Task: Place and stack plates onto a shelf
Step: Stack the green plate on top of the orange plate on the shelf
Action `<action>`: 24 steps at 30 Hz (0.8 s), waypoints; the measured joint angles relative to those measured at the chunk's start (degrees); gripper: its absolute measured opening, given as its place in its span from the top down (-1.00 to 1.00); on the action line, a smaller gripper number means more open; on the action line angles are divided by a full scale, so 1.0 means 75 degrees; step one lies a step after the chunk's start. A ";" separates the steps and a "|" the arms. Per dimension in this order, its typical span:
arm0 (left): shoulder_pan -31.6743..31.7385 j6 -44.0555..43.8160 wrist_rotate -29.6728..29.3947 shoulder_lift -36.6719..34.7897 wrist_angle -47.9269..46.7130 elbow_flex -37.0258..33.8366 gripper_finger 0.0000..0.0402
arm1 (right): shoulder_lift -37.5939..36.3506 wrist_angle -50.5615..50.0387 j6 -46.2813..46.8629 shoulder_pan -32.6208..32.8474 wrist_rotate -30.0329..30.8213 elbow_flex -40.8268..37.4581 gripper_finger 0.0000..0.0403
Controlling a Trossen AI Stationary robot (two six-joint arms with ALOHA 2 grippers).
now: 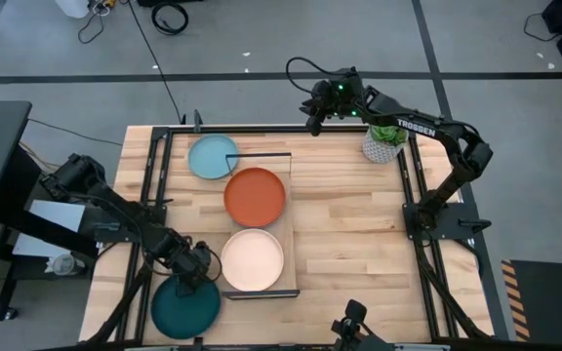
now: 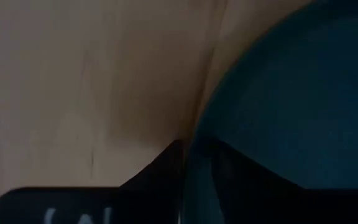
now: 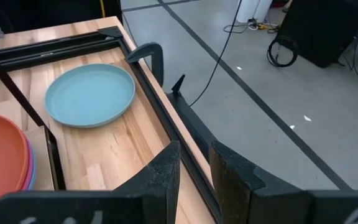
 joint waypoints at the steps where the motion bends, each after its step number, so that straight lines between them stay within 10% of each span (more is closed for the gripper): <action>1: 0.0007 0.0080 0.0002 -0.0005 0.0002 0.0000 0.61 | 0.0000 0.0000 0.0000 0.0008 -0.0014 0.0000 0.53; 8: 0.0008 -0.0033 0.0312 -0.0083 0.0040 0.0023 0.93 | 0.0006 -0.0003 -0.0009 0.0048 -0.0193 0.0000 0.53; 24: 0.0010 -0.1847 -0.0020 -0.2373 -0.1514 0.0023 0.94 | 0.0006 0.0091 -0.0058 0.0043 -0.0192 0.0000 0.53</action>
